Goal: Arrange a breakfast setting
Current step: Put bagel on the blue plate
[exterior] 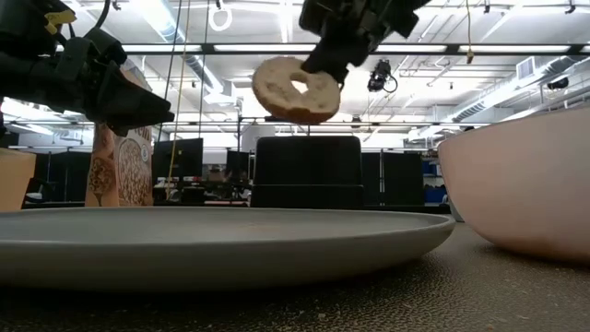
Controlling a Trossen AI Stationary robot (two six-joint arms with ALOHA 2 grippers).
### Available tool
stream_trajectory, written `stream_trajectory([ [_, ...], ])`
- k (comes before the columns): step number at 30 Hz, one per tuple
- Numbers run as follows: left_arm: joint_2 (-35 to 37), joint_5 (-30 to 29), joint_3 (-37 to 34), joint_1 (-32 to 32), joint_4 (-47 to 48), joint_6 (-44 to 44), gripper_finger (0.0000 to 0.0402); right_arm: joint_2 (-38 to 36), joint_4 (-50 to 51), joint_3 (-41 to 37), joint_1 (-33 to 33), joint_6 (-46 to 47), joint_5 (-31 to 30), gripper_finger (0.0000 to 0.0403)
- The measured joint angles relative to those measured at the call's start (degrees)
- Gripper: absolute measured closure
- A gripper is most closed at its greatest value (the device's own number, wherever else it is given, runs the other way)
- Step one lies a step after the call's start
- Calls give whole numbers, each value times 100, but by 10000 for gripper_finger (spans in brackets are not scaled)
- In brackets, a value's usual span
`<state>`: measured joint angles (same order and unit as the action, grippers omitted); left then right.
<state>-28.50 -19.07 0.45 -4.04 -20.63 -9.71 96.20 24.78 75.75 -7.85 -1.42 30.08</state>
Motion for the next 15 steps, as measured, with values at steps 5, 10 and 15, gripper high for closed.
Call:
stream_trajectory([
  [5,-27,-28,0,-1,-5,15,209,176,-870,-533,287,1244,346,348],
  [10,-76,-43,0,0,-39,13,209,485,-1375,-873,450,2140,325,348],
  [15,-76,-41,0,1,-21,-42,209,993,-1392,-775,765,2399,449,348],
])
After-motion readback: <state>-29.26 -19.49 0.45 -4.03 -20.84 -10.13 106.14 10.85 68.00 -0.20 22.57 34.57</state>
